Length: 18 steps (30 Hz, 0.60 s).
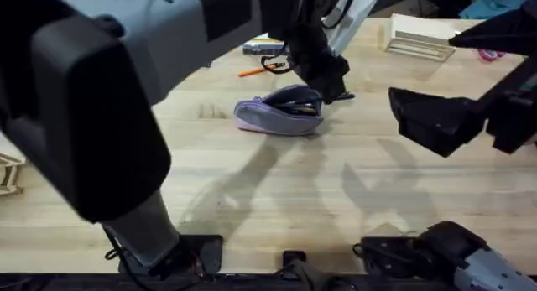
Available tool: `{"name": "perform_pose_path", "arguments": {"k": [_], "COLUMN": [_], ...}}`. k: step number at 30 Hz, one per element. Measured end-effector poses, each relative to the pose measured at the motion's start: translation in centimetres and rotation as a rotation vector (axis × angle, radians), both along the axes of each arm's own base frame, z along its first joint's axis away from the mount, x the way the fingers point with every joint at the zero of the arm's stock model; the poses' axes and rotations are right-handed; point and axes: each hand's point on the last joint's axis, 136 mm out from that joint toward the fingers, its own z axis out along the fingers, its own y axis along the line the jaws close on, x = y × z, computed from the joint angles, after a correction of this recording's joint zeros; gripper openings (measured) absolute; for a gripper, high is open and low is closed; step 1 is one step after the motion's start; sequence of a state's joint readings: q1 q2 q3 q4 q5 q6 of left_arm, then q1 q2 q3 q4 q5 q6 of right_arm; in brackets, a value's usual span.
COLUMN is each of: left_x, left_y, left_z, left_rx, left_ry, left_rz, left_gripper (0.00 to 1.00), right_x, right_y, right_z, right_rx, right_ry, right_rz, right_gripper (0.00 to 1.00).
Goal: Unzip the bag, pick up the pens from the table one at a time and place them inside, then zip the bag closed.
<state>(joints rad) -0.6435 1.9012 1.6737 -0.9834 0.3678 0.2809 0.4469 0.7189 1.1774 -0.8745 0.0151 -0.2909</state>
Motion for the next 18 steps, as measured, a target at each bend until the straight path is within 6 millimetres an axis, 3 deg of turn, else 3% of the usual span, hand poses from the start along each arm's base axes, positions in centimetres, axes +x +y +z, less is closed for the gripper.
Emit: {"name": "perform_pose_path", "arguments": {"k": [5,6,18], "left_x": [0.8,1.2,2.7], "left_y": [1.4,2.7,7.9], "left_z": [-2.1,-2.9,-3.7], "left_rx": [0.085,0.134,0.248], "left_ry": [0.007,0.013,0.024], "left_rz": [0.027,0.036,0.088], "left_gripper": [0.044,0.044,0.043], "right_x": [0.1,0.1,0.1], "right_y": [0.0,0.0,0.0], "right_z": [0.1,0.1,0.1], "right_rx": [0.002,0.002,0.002], "right_ry": [-0.004,-0.005,-0.005], "right_rz": [0.000,0.000,0.001], "right_gripper": [0.998,0.998,0.998]}}
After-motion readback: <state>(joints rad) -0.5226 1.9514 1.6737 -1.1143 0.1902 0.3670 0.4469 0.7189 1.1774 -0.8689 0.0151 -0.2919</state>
